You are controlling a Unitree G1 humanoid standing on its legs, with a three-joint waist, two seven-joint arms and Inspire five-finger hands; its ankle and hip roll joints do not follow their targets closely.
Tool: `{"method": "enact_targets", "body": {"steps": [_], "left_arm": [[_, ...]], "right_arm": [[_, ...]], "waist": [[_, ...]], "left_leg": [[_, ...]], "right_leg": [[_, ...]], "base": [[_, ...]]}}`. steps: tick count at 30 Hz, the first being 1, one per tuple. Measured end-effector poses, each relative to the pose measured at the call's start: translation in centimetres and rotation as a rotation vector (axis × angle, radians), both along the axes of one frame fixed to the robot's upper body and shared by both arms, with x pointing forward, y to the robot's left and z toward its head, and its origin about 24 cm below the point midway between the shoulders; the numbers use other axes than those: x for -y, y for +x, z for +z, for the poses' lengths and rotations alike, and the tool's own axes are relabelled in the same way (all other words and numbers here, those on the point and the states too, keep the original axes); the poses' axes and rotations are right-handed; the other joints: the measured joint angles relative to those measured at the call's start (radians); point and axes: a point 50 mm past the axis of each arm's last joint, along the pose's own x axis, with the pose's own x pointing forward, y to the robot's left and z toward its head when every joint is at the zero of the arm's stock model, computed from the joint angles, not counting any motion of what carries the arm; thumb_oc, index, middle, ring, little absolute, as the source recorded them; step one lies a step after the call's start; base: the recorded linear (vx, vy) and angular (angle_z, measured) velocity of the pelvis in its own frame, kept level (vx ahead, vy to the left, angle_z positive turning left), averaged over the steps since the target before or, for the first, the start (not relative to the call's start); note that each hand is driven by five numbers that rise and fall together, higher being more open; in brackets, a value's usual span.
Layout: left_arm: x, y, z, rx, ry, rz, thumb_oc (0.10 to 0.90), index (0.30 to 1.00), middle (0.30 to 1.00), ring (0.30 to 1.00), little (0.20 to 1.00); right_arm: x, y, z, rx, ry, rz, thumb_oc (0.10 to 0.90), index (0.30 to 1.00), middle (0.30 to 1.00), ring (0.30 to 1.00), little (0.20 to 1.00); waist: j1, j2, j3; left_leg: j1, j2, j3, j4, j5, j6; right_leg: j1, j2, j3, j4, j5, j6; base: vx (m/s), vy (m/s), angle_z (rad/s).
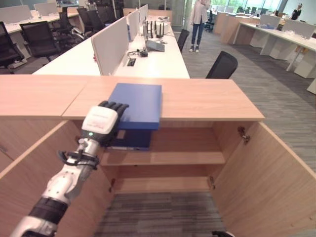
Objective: Put the empty folder in the office cabinet
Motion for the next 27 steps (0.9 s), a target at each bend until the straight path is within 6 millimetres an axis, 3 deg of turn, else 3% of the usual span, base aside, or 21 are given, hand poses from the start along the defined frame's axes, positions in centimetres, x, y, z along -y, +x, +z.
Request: {"method": "enact_targets", "body": {"steps": [10,14,15,16,27], "left_arm": [[0.4,0.2,-1.0,-0.032,0.038,-0.007,0.8,0.9,0.9,0.9,0.9],[-0.5,0.5,-2.3,-0.085,0.058,0.031,0.8,0.9,0.9,0.9,0.9],[-0.6,0.7,-2.2,-0.081,0.062,0.039,0.751,0.827,0.827,0.827,0.827],[-0.7,0.9,-2.1,-0.078,0.064,0.046,0.4,0.3,0.3,0.3,0.3],[-1.2,3.6,0.4,0.014,0.101,0.096,0.4,0.3,0.3,0.3,0.3]], "right_arm": [[0.0,0.0,0.0,0.004,-0.005,-0.001,0.8,0.9,0.9,0.9,0.9],[0.0,-0.1,0.0,0.003,-0.006,-0.001,0.8,0.9,0.9,0.9,0.9],[0.0,-0.1,0.0,0.003,-0.005,-0.001,0.8,0.9,0.9,0.9,0.9],[0.0,0.0,0.0,0.004,-0.005,-0.001,0.8,0.9,0.9,0.9,0.9],[0.0,-0.2,0.0,0.001,-0.004,-0.002,0.8,0.9,0.9,0.9,0.9]], "waist": [[-0.003,0.0,0.0],[-0.004,0.0,0.0],[-0.004,-0.001,-0.001],[-0.004,-0.001,-0.001],[-0.031,0.002,-0.031]], "left_leg": [[0.003,0.001,0.018,0.0,-0.004,-0.003],[0.003,0.001,0.019,0.0,-0.001,0.0],[0.003,0.001,0.019,0.0,-0.002,0.0],[0.003,0.001,0.019,0.0,-0.002,-0.001],[0.003,0.001,0.025,0.0,-0.006,-0.004]], "right_leg": [[-0.005,0.001,0.018,0.0,0.004,-0.003],[-0.005,0.002,0.019,0.0,0.005,-0.004],[-0.005,0.002,0.019,0.0,0.005,-0.004],[-0.005,0.001,0.019,0.0,0.005,-0.003],[-0.007,0.001,0.026,0.0,0.009,-0.001]], "base": [[0.0,0.004,-0.05],[0.0,0.0,0.0],[0.0,0.0,0.0],[0.0,0.0,0.0],[0.0,0.001,-0.01]]}}
